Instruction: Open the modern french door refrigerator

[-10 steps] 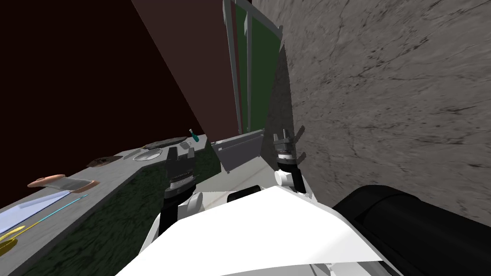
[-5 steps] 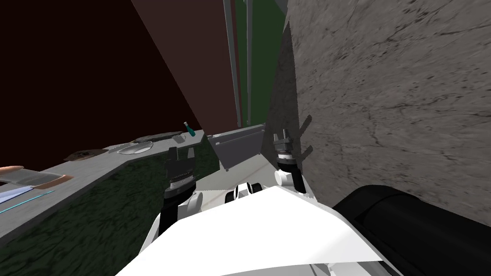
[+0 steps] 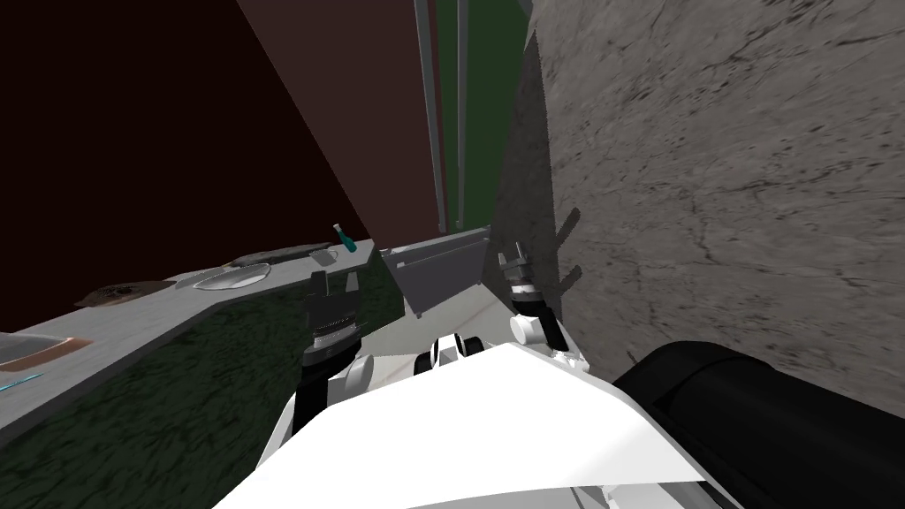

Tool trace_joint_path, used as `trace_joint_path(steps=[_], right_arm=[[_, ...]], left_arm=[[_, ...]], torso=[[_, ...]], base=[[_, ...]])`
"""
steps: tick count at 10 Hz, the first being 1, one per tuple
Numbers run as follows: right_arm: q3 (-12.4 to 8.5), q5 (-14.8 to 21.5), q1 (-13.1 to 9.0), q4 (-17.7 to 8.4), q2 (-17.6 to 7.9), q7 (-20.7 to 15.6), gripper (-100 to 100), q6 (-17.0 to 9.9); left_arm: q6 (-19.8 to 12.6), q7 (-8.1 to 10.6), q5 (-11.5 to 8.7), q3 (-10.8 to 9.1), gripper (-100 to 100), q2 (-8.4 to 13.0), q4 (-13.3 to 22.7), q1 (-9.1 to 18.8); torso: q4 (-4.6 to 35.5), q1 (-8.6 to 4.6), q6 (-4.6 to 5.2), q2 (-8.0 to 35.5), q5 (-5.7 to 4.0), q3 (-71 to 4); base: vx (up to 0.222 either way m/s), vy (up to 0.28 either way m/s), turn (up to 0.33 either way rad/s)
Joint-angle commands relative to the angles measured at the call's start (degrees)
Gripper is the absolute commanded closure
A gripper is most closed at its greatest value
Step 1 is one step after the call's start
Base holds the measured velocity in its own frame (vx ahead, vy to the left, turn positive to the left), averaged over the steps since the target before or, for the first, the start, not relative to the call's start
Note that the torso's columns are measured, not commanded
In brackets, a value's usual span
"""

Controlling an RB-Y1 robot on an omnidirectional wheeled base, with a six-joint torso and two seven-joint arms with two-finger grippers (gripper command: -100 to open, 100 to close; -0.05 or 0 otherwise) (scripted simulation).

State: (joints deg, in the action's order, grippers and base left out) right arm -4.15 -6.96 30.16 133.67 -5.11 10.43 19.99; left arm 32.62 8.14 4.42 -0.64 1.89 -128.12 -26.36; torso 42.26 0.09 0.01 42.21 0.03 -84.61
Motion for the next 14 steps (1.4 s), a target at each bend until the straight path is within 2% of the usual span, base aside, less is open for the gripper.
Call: trace_joint_path(steps=[1,2,3,4,5,6,7,8,9,10,12,13,14], right_arm=[[-0.9,-4.0,-1.1,-2.6,-2.4,0.6,-100,-3.1],[-1.2,-5.6,-1.4,-4.0,-3.5,0.9,-100,-4.7],[-1.2,-7.1,-1.4,-4.0,-3.5,0.9,-100,-5.1],[-1.5,-9.1,-1.6,-5.5,-4.5,1.2,-100,-7.3],[-1.5,-10.1,-1.6,-5.5,-4.5,1.2,-100,-7.3],[-1.8,-12.1,-2.0,-7.1,-5.4,1.5,-100,-9.7],[-1.8,-13.4,-2.0,-7.1,-5.4,1.5,-100,-9.7],[-2.2,-15.2,-2.3,-8.9,-6.2,1.9,-100,-11.9],[-2.2,-16.9,-2.3,-8.9,-6.2,1.9,-100,-12.2],[-2.5,-18.6,-2.6,-10.7,-7.0,2.3,-100,-14.2],[-2.5,-20.7,-2.6,-10.7,-7.0,2.3,-100,-14.9],[-2.9,-22.9,-3.0,-12.6,-7.7,2.8,-100,-17.5],[-2.9,-24.6,-3.0,-12.6,-7.7,2.8,-100,-17.6]], left_arm=[[0.0,0.00,0.0,0.00,0,0.0,0.0,0.0],[0.0,0.00,0.0,0.00,0,0.0,0.0,0.0],[0.0,0.00,0.0,0.00,0,0.0,0.0,0.0],[0.0,0.00,0.0,0.00,0,0.0,0.0,0.0],[0.0,0.00,0.0,0.00,0,0.0,0.0,0.0],[0.0,0.00,0.0,0.00,0,0.0,0.0,0.0],[0.0,0.00,0.0,0.00,0,0.0,0.0,0.0],[0.0,0.00,0.0,0.00,0,0.0,0.0,0.0],[0.0,0.00,0.0,0.00,0,0.0,0.0,0.0],[0.0,0.00,0.0,0.00,0,0.0,0.0,0.0],[0.0,0.00,0.0,0.00,0,0.0,0.0,0.0],[0.0,0.00,0.0,0.00,0,0.0,0.0,0.0],[0.0,0.00,0.0,0.00,0,0.0,0.0,0.0]], torso=[[0.0,-0.16,-0.02,0.1,-0.04,0.0],[0.0,-0.19,0.00,0.1,-0.06,0.1],[0.0,-0.03,0.00,0.0,-0.02,0.0],[0.0,-0.06,-0.02,0.1,-0.01,0.1],[0.0,-0.03,-0.01,0.1,-0.01,0.1],[0.0,-0.11,-0.01,0.1,-0.03,0.1],[0.0,-0.11,0.00,0.1,-0.04,0.1],[0.0,-0.16,-0.01,0.1,-0.04,0.0],[0.0,-0.13,0.00,0.0,-0.04,0.0],[0.0,-0.10,-0.01,0.1,-0.03,0.0],[0.0,-0.03,-0.01,0.1,0.00,0.0],[0.1,-0.24,-0.01,0.2,-0.06,0.1],[0.0,-0.17,0.01,0.1,-0.06,0.1]], base=[[0.069,0.058,-0.045],[0.100,0.102,-0.076],[0.071,0.085,-0.037],[0.065,0.097,-0.057],[0.055,0.087,-0.037],[0.058,0.090,-0.074],[0.058,0.071,-0.035],[0.078,0.072,-0.055],[0.068,0.071,-0.038],[0.080,0.104,-0.072],[0.051,0.073,-0.017],[0.058,0.060,-0.056],[0.059,0.070,-0.050]])
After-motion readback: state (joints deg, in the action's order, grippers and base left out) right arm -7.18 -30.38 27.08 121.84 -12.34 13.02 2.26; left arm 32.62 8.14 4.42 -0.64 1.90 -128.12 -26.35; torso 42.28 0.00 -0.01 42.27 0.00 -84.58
